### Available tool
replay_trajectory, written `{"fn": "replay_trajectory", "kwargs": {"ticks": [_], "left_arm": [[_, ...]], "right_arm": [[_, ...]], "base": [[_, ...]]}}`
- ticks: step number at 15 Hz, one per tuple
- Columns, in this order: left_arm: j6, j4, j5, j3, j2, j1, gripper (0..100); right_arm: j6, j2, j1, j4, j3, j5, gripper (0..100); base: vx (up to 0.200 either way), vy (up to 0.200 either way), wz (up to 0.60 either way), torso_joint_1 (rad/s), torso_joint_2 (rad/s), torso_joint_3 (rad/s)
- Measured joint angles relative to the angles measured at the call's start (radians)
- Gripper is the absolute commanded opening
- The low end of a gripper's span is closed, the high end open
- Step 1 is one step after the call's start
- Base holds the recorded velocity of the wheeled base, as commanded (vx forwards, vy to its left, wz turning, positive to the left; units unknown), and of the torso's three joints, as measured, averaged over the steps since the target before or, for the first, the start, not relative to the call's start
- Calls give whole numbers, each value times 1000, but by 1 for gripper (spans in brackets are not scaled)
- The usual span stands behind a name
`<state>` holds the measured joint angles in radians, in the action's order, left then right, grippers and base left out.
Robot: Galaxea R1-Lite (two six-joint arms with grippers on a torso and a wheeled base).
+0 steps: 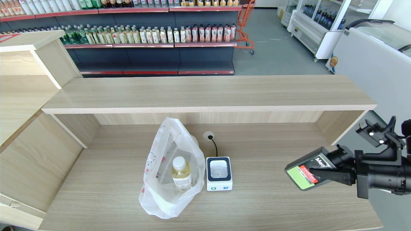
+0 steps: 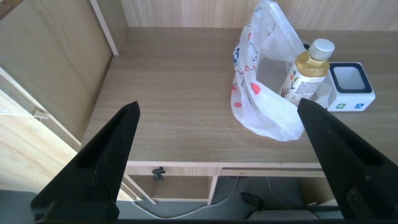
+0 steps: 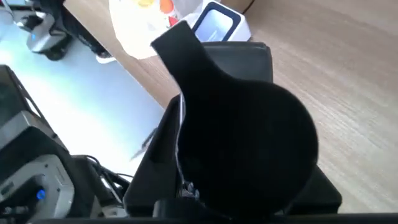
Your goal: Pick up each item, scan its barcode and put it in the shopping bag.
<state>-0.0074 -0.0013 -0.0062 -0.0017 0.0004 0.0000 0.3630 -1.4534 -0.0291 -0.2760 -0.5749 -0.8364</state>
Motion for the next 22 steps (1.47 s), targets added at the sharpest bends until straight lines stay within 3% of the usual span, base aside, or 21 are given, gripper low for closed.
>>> {"fn": "replay_trajectory", "kwargs": {"ticks": [4,9,13,22], "left_arm": [[0,0,0,0,0,0,100],[0,0,0,0,0,0,100],[0,0,0,0,0,0,100],[0,0,0,0,0,0,100]], "right_arm": [[-334,-181,116,-216,-13,112,0],[-674,-389,318,-444,-71,362,0],[-707,-499,414,-464,-104,407,0],[-731,-631,457,-557,-142,457,0]], "base": [[0,0,0,0,0,0],[0,0,0,0,0,0],[0,0,0,0,0,0],[0,0,0,0,0,0]]}}
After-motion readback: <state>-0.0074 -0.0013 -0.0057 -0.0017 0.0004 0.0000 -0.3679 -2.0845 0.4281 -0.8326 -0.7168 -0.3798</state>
